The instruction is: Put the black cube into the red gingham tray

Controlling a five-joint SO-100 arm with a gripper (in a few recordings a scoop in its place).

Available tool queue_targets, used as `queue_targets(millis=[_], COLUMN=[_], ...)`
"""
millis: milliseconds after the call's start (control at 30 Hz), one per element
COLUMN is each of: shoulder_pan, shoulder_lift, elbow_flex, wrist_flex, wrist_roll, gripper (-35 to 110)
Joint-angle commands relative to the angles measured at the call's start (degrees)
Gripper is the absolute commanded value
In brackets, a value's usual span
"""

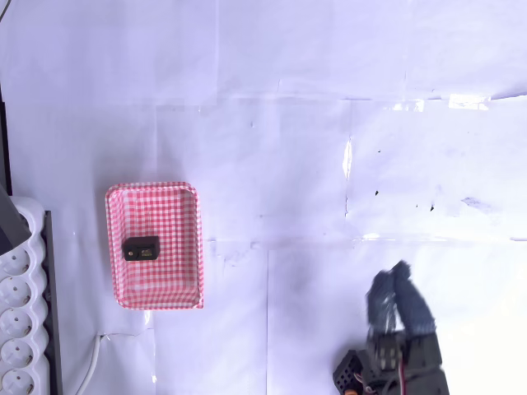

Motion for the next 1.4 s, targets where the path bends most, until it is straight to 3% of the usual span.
queue_targets(millis=[0,67,367,567,600,1367], shoulder_pan=[3.52,4.13,3.34,2.9,2.9,2.55], shoulder_lift=[-7.73,-10.11,-16.44,-19.25,-19.42,-19.42], elbow_flex=[-7.65,-11.6,-12.04,-12.04,-12.04,-12.13], wrist_flex=[4.66,4.75,29.53,43.42,43.59,43.59], wrist_roll=[3.43,3.34,9.32,7.73,4.13,4.66], gripper=[0,0,0,0,0,0])
